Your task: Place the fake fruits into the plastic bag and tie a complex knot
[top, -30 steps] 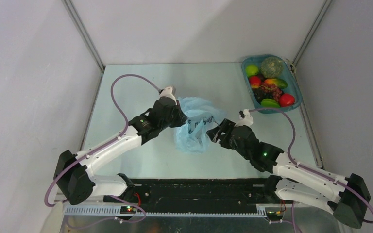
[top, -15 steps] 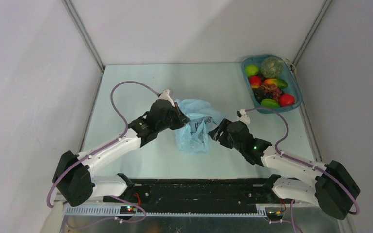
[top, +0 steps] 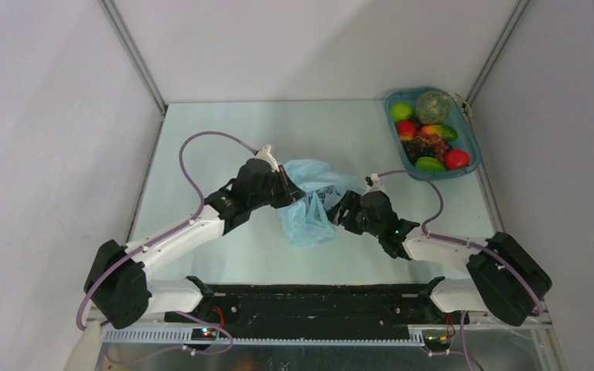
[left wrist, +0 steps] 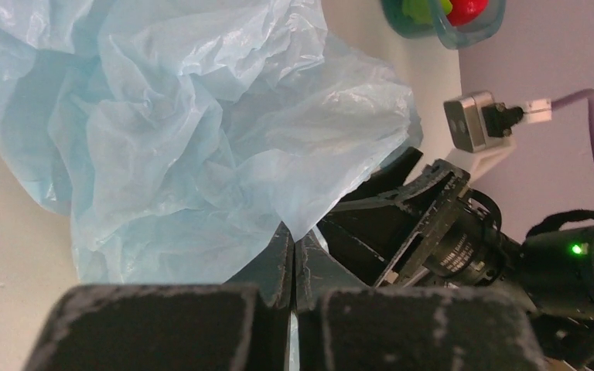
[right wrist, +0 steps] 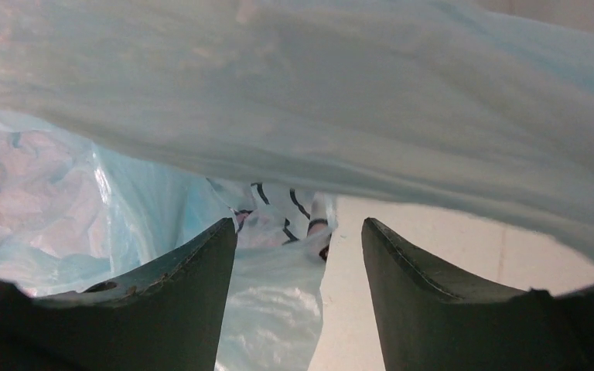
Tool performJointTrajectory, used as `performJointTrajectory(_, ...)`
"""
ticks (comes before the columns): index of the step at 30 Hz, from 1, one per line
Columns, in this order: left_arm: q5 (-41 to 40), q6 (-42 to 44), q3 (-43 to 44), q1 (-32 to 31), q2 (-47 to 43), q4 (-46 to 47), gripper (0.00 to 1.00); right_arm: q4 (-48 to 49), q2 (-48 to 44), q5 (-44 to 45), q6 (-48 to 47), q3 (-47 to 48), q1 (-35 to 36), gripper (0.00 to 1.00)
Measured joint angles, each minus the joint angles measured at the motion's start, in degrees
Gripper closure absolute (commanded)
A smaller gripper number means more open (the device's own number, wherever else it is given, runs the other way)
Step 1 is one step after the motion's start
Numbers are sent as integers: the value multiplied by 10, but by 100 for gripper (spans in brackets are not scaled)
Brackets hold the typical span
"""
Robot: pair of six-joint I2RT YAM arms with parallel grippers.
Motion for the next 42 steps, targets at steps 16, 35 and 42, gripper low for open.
performJointTrajectory(16, 26, 9, -16, 6, -3, 21, 100, 104, 86, -80, 4, -1, -3, 100)
performJointTrajectory(35, -80, 89, -119, 138, -199, -118, 96, -172, -214, 80, -121, -3, -143, 100)
performJointTrajectory(42, -23, 179, -108, 146, -222, -148, 38, -209, -263, 13, -209, 0, -176, 100)
